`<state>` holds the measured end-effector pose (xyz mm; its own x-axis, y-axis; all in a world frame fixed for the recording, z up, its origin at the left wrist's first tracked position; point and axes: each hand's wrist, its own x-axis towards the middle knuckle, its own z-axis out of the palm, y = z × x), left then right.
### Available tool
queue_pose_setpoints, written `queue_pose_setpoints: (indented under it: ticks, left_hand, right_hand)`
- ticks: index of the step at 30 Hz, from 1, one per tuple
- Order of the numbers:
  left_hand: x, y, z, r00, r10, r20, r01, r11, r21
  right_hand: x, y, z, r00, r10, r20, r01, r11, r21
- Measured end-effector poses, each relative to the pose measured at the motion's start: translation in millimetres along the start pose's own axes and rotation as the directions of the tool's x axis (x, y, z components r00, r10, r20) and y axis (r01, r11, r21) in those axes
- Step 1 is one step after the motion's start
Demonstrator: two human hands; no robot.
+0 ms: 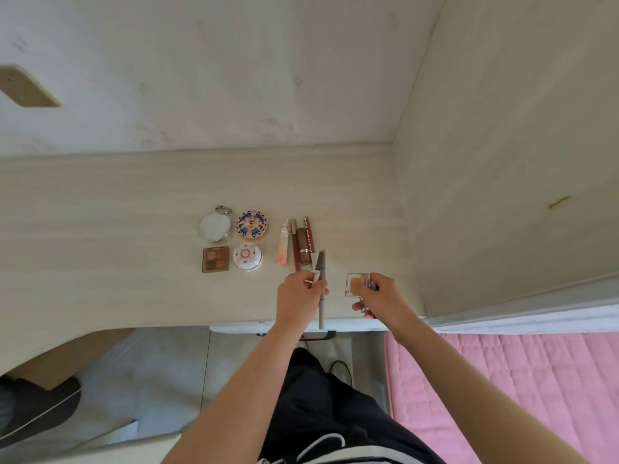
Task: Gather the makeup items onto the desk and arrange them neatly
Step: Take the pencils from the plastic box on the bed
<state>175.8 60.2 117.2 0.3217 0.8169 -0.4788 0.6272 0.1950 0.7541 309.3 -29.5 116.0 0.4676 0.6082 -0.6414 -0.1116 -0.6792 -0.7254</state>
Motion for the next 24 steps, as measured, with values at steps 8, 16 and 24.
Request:
queue_pose_setpoints:
  ticks: [8,16,24]
  left_hand:
    - [65.9,26.1,5.5,0.995,0.029,0.09,-0.039,0.993,0.11]
    - [107.1,46.2,13.0,0.989,0.035,0.143,-0.081,0.938,0.337]
    - [126.1,51.9,14.4,0.99,0.037,0.133,-0.092,0.892,0.443]
  right_hand:
    - [43.7,-25.3,3.9,0.996,0.058,-0.064,-0.063,0.994,-0.083]
    - [71.7,-39.4,6.0,0.993,0.05,-0.103,-0.072,0.972,-0.225]
    - [93.9,-48.4,4.3,0.998,0.011,-0.069,-0.033,0.942,-0.335]
